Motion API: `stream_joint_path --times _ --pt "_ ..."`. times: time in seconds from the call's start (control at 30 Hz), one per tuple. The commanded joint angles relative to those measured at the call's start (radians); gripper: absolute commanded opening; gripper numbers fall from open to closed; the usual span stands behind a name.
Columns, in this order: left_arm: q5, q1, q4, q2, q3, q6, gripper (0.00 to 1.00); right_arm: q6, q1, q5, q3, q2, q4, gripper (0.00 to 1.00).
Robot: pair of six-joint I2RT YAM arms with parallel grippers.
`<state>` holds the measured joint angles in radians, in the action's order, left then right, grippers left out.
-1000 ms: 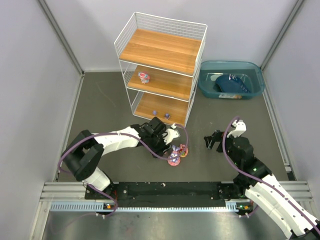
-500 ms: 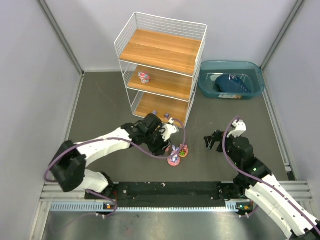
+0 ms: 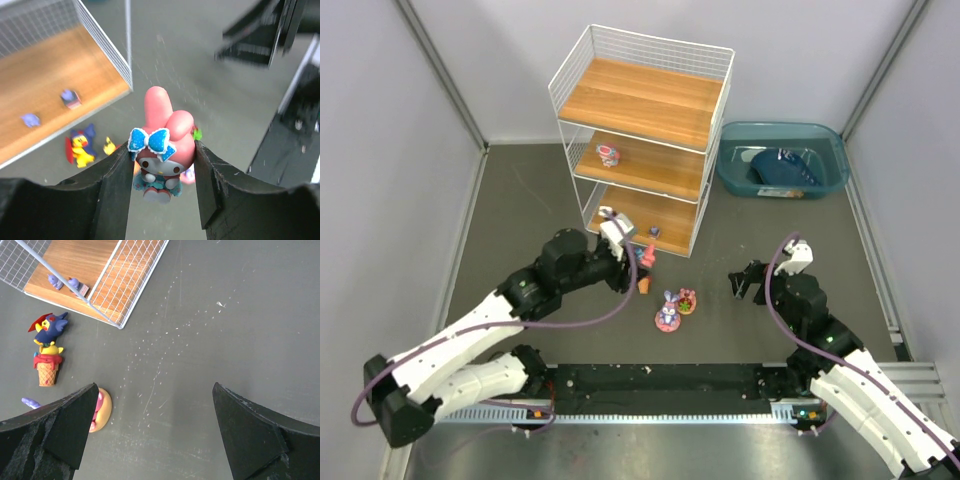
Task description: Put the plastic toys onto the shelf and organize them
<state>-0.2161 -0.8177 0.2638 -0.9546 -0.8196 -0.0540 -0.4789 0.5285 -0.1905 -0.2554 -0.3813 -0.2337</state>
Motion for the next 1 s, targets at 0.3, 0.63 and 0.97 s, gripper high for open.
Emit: stream_joint_path --times 0.3,0.63,0.97 --pt "0.294 -0.003 -0.65 0.093 0.094 -0.107 0.0 0.006 0.01 -0.017 -0.002 0.004 0.014 0.99" --pt "0.423 -0.003 -0.899 -0.055 0.068 -0.035 0.0 0.006 0.01 -0.017 -0.001 0.005 0.014 0.99" --pt "0.463 -0.001 -1.045 -0.176 0.028 -0.003 0.0 0.006 0.01 -0.013 0.001 0.004 0.02 0.99"
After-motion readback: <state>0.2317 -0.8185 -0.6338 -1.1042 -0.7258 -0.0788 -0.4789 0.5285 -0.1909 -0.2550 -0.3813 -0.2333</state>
